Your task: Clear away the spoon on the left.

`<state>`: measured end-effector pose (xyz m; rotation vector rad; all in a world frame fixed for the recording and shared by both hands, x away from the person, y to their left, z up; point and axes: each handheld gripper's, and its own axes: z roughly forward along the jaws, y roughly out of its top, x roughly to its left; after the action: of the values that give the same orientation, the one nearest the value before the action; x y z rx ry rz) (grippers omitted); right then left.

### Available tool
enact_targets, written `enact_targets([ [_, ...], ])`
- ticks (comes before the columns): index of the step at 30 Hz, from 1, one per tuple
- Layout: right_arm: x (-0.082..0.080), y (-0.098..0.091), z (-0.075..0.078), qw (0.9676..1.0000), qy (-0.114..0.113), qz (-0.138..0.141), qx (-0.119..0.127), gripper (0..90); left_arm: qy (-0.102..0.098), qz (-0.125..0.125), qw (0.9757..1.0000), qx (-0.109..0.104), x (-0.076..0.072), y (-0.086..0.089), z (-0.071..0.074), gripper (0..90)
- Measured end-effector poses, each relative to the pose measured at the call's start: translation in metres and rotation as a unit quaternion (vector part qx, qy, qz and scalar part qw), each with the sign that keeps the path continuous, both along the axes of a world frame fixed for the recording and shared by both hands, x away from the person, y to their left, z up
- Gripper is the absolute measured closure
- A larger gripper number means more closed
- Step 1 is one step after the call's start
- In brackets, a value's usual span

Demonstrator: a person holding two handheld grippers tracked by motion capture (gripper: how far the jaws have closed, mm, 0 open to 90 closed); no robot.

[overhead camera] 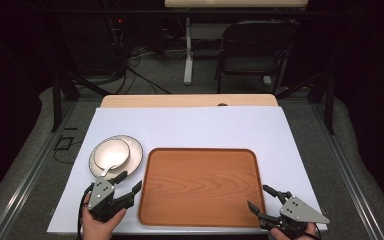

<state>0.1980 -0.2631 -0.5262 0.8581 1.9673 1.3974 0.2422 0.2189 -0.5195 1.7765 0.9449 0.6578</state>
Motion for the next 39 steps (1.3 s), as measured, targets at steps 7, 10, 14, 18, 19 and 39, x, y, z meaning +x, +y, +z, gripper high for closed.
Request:
enact_targets([
  [7, 0.0, 0.0, 0.0, 1.0, -0.001, 0.0, -0.001, 30.6, 0.025, -0.007, 0.9997, -0.005, 0.003, 0.001, -0.002, 41.6],
  [10, 0.0, 0.0, 0.0, 1.0, -0.001, 0.0, -0.001, 30.6, 0.023, -0.001, 0.9997, -0.012, 0.004, 0.004, -0.002, 42.1],
  [14, 0.0, 0.0, 0.0, 1.0, 0.0, 0.0, -0.001, 30.6, 0.02, 0.014, 0.9993, -0.028, 0.003, 0.009, 0.001, 44.7],
  [18, 0.0, 0.0, 0.0, 1.0, 0.0, -0.001, -0.002, 30.6, 0.024, 0.02, 0.9983, -0.049, 0.002, 0.012, 0.004, 49.5],
  [19, 0.0, 0.0, 0.0, 1.0, 0.0, -0.001, -0.003, 30.6, 0.027, 0.023, 0.998, -0.053, 0.002, 0.013, 0.005, 51.0],
  [39, 0.001, 0.0, 0.0, 1.0, 0.002, -0.004, -0.006, 30.4, 0.031, 0.082, 0.9951, -0.045, 0.01, 0.026, 0.019, 85.2],
])
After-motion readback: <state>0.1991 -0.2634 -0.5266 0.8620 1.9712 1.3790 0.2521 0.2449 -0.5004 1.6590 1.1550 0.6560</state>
